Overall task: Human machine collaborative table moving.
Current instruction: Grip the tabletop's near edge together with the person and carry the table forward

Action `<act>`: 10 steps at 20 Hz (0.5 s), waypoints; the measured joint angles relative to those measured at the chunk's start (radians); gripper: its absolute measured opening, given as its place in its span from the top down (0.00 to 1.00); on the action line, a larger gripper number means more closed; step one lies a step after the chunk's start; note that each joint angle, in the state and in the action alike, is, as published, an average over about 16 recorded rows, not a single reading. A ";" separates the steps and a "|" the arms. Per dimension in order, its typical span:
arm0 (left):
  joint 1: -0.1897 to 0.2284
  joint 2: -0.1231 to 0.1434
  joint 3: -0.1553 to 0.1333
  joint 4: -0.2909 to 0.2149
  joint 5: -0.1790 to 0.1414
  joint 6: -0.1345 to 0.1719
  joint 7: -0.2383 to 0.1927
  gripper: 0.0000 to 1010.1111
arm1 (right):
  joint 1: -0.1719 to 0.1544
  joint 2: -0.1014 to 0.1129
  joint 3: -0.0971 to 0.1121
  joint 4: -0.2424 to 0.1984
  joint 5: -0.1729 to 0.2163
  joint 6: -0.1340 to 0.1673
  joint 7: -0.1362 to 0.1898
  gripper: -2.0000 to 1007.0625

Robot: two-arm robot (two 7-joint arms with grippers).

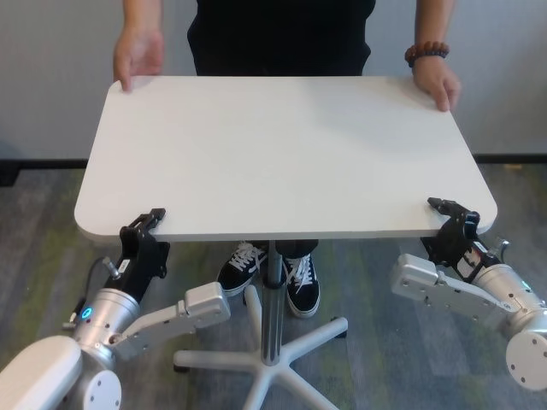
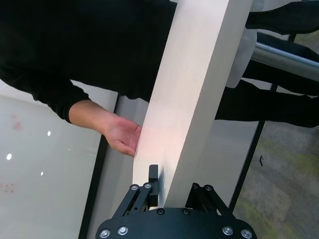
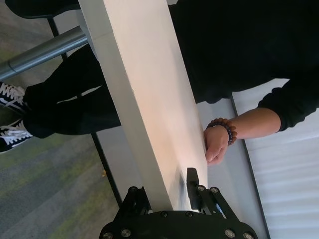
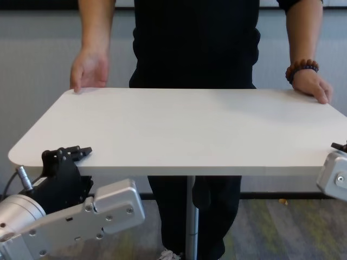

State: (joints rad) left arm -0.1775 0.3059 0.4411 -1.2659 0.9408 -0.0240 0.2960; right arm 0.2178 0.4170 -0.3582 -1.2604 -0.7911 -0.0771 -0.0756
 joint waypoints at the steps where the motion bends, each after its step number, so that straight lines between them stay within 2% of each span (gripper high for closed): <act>1: -0.004 -0.002 0.001 0.006 0.001 0.001 0.003 0.72 | 0.007 -0.001 -0.003 0.009 -0.001 -0.003 -0.002 0.66; 10: -0.041 -0.023 0.017 0.061 0.012 0.007 0.027 0.72 | 0.062 -0.013 -0.027 0.093 -0.002 -0.034 -0.018 0.66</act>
State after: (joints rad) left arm -0.2185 0.2827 0.4586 -1.2048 0.9530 -0.0172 0.3233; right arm 0.2798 0.4041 -0.3855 -1.1676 -0.7931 -0.1108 -0.0938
